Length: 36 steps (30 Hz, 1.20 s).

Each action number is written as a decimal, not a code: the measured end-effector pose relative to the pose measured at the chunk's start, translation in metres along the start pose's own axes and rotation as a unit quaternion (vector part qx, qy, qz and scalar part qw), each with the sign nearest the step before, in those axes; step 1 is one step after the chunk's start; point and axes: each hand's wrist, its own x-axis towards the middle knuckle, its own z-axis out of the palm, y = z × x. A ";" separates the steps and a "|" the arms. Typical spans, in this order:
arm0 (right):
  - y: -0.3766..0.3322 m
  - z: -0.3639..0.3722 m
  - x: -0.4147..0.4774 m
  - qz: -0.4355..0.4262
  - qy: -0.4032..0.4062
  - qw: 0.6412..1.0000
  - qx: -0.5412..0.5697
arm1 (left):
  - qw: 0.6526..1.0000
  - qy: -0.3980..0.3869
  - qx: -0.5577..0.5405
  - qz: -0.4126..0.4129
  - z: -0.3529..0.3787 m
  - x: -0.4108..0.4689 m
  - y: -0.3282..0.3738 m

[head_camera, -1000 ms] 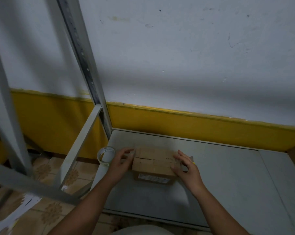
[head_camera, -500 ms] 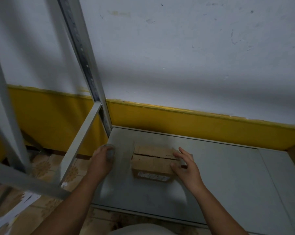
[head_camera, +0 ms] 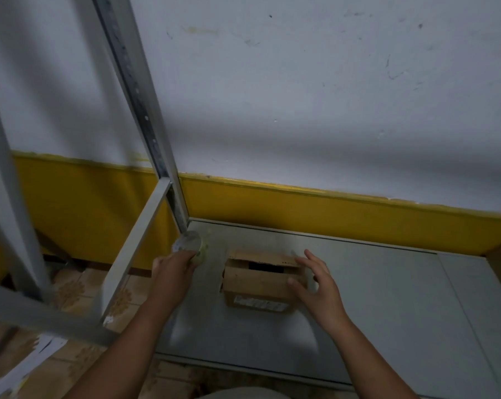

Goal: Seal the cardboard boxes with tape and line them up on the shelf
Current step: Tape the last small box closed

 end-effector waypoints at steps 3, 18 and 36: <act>-0.012 -0.005 0.008 -0.026 0.032 0.998 -0.054 | 0.995 0.055 -0.051 0.060 -0.030 0.009 0.030; -0.127 -0.048 0.065 -0.089 -0.040 0.992 0.080 | 0.934 -0.048 -0.205 0.287 -0.094 0.012 0.133; -0.116 -0.024 0.043 -0.017 0.026 0.971 0.237 | 0.910 -0.156 -0.345 0.169 -0.096 0.008 0.153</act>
